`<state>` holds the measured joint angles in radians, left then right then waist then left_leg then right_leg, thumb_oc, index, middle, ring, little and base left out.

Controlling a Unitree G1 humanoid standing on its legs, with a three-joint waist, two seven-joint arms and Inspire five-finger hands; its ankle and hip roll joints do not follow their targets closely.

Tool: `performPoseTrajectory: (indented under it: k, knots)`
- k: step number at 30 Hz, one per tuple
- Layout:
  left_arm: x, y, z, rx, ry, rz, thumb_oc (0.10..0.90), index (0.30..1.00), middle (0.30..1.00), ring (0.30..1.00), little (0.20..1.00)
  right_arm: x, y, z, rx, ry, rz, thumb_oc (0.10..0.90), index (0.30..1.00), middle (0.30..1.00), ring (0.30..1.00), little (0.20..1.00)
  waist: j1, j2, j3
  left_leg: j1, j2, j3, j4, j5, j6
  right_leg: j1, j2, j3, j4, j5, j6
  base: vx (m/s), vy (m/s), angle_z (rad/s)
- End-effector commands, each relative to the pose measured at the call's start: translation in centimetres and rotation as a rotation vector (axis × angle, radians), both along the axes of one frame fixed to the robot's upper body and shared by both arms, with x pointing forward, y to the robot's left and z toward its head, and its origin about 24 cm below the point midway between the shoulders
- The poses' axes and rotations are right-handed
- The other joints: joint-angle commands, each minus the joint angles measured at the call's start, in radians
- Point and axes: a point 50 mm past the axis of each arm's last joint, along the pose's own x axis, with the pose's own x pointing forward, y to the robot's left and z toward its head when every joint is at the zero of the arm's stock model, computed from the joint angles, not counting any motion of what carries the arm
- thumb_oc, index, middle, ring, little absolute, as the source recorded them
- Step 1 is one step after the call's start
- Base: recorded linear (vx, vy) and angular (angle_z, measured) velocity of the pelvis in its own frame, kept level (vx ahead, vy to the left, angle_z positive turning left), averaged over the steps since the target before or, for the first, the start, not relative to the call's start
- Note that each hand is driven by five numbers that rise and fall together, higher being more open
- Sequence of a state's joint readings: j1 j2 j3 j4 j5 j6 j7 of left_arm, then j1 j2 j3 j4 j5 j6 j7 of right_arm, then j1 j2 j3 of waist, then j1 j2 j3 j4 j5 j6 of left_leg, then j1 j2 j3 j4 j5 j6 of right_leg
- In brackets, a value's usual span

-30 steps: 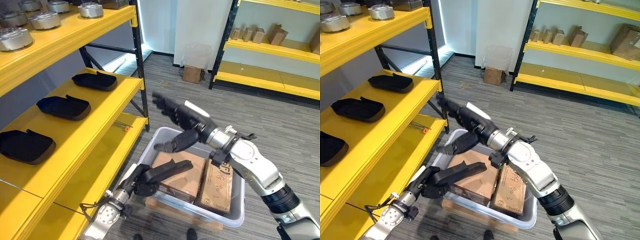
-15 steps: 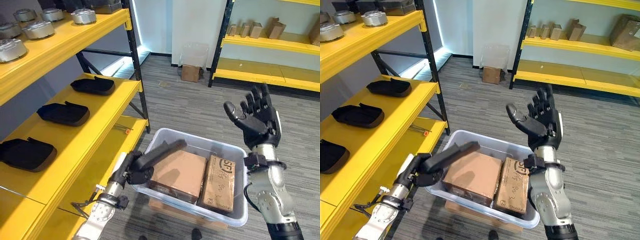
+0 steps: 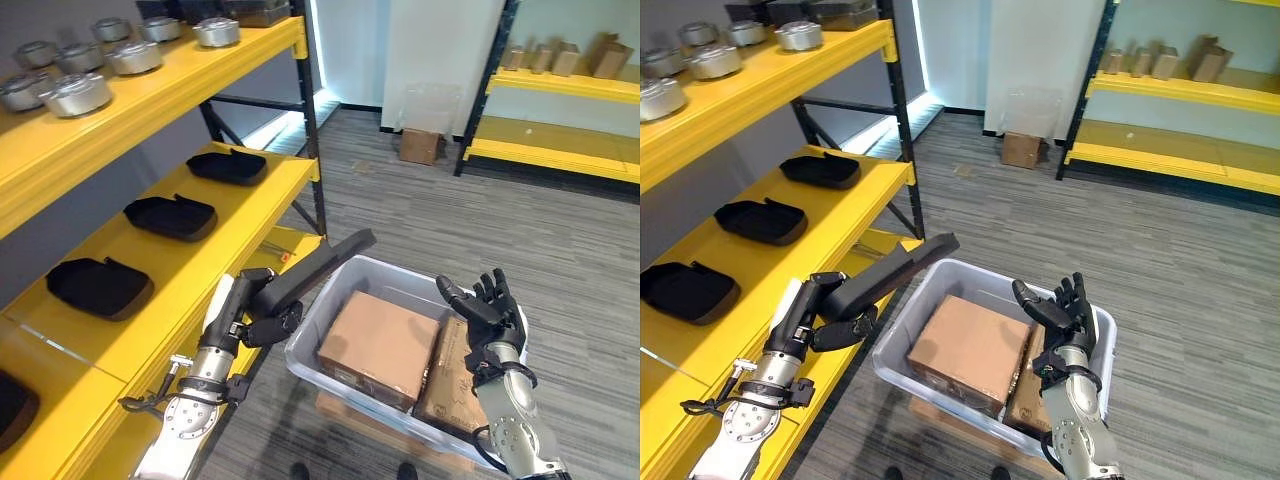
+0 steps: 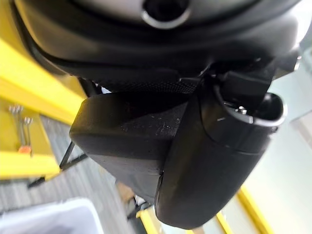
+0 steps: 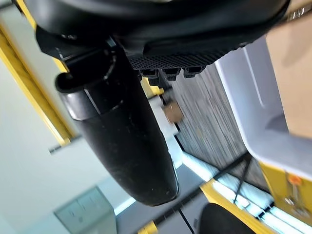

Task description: Move parts from the plastic box to the shelf.

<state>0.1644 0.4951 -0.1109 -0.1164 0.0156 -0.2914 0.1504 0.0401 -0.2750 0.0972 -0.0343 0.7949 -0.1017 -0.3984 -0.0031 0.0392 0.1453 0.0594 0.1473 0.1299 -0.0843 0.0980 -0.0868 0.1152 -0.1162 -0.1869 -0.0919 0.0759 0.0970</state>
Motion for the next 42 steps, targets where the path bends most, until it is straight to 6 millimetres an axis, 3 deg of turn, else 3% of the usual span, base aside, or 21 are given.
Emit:
performPoseTrajectory:
  k: [1, 6, 13, 17, 19, 23, 26, 28, 31, 34, 38, 40, 42]
  knots:
    - [0.8, 0.0, 8.0, 0.026, -0.462, -0.04, 0.4, 0.3, 0.3, 0.3, 0.3, 2.2, 0.8, 7.6, -0.04, -0.39, 0.06, 0.9, 1.0, 1.0, 1.0, 1.0, 0.014, -0.04, -0.039, 0.041, 0.056, -0.01, -0.003, -0.037, -0.032, 0.032, -0.074, -0.07, 0.006, -0.01, 0.068, 0.05, 0.124, 0.2]
    - [0.3, -0.1, 8.6, 0.03, -0.509, -0.046, 0.4, 0.3, 0.3, 0.3, 0.3, 1.6, 1.5, 9.6, -0.161, -0.473, 0.073, 0.9, 1.0, 1.0, 1.0, 1.0, 0.035, -0.048, -0.04, 0.028, 0.037, -0.031, -0.003, -0.042, -0.022, 0.035, -0.082, -0.086, 0.012, -0.013, 0.073, 0.04, 0.127, 0.19]
    - [-0.1, -0.3, 9.9, 0.085, -0.601, -0.053, 0.4, 0.3, 0.3, 0.3, 0.3, 0.8, 0.9, 11.0, -0.313, -0.548, -0.023, 0.9, 1.0, 1.0, 1.0, 1.0, 0.055, -0.053, -0.047, 0.017, -0.015, -0.042, -0.003, -0.054, 0.007, 0.039, -0.115, -0.106, 0.035, -0.008, 0.099, 0.03, 0.21, 0.17]
    - [0.0, -0.2, 10.2, 0.094, -0.614, -0.053, 0.4, 0.3, 0.3, 0.3, 0.3, 0.5, 1.1, 11.2, -0.342, -0.574, -0.046, 0.9, 1.0, 1.0, 1.0, 1.0, 0.063, -0.053, -0.05, 0.015, -0.046, -0.046, -0.003, -0.065, 0.024, 0.037, -0.143, -0.113, 0.037, 0.018, 0.112, 0.0, 0.189, 0.07]
    - [0.0, 0.1, 10.4, 0.017, -0.578, -0.071, 0.4, 0.3, 0.3, 0.3, 0.3, 0.4, 0.9, 11.2, -0.356, -0.577, -0.067, 0.9, 1.0, 1.0, 1.0, 1.0, 0.069, -0.054, -0.051, 0.016, -0.075, -0.042, -0.003, -0.075, 0.038, 0.033, -0.168, -0.123, 0.025, 0.056, 0.123, -0.03, 0.221, 0.11]
    - [-0.4, 0.2, 10.5, 0.066, -0.624, -0.053, 0.4, 0.3, 0.3, 0.3, 0.3, 0.6, 1.3, 10.8, -0.348, -0.577, -0.036, 0.9, 1.0, 1.0, 1.0, 1.0, 0.075, -0.055, -0.049, 0.021, -0.092, 0.002, -0.003, -0.084, 0.048, -0.005, -0.196, -0.153, 0.059, 0.115, 0.139, -0.06, 0.106, 0.02]
    - [-0.1, -0.1, 11.0, 0.062, -0.646, -0.083, 0.4, 0.3, 0.3, 0.3, 0.3, 0.7, 1.2, 10.2, -0.334, -0.551, -0.034, 0.9, 1.0, 1.0, 1.0, 1.0, 0.056, -0.054, -0.049, 0.002, -0.111, -0.035, -0.003, -0.088, 0.077, -0.04, -0.105, -0.066, 0.161, 0.029, 0.117, -0.09, 0.025, -0.07]
    - [0.6, -1.0, 11.6, 0.052, -0.662, -0.131, 0.4, 0.3, 0.3, 0.3, 0.3, 0.7, 1.2, 10.1, -0.354, -0.552, -0.045, 0.9, 1.0, 1.0, 1.0, 1.0, 0.018, -0.053, -0.049, -0.023, -0.136, -0.102, -0.003, -0.066, 0.1, -0.11, 0.034, 0.076, 0.275, -0.022, 0.074, -0.12, 0.001, 0.51]
    - [1.3, -1.2, 11.7, -0.062, -0.616, -0.184, 0.4, 0.3, 0.3, 0.3, 0.3, 1.0, 1.3, 10.0, -0.392, -0.546, -0.033, 0.9, 1.0, 1.0, 1.0, 1.0, -0.005, -0.05, -0.04, -0.033, -0.17, -0.174, -0.003, -0.053, 0.104, -0.145, 0.15, 0.173, 0.315, -0.059, 0.025, -0.1, -0.051, 1.06]
    - [1.5, -1.4, 10.8, -0.102, -0.573, -0.192, 0.4, 0.3, 0.3, 0.3, 0.3, 1.8, 0.8, 9.0, -0.432, -0.494, -0.028, 0.9, 1.0, 1.0, 1.0, 1.0, 0.01, -0.049, -0.022, -0.038, -0.192, -0.251, -0.003, -0.034, 0.098, -0.108, 0.167, 0.154, 0.249, -0.104, -0.019, -0.1, -0.134, 0.52]
    - [-0.3, -0.5, 9.7, -0.077, -0.565, -0.147, 0.4, 0.3, 0.3, 0.3, 0.3, 1.1, -0.6, 8.6, -0.458, -0.475, -0.044, 0.9, 1.0, 1.0, 1.0, 1.0, 0.029, -0.044, -0.013, -0.052, -0.189, -0.265, -0.003, -0.019, 0.075, -0.052, 0.155, 0.147, 0.135, -0.081, -0.027, -0.1, -0.16, 0.3]
    - [-0.4, -0.1, 9.5, -0.067, -0.563, -0.108, 0.4, 0.3, 0.3, 0.3, 0.3, 0.8, -0.7, 8.6, -0.459, -0.482, -0.048, 0.9, 1.0, 1.0, 1.0, 1.0, 0.031, -0.04, -0.01, -0.074, -0.187, -0.246, -0.003, -0.007, 0.064, -0.035, 0.149, 0.139, 0.102, -0.072, -0.026, -0.08, -0.052, 0.08]
    - [-0.1, 0.0, 9.4, -0.064, -0.57, -0.089, 0.4, 0.3, 0.3, 0.3, 0.3, 0.6, -0.9, 8.5, -0.451, -0.483, -0.053, 0.9, 1.0, 1.0, 1.0, 1.0, 0.022, -0.037, -0.008, -0.095, -0.171, -0.165, -0.003, -0.001, 0.046, -0.017, 0.134, 0.102, 0.071, -0.072, -0.023, -0.1, -0.003, 0.18]
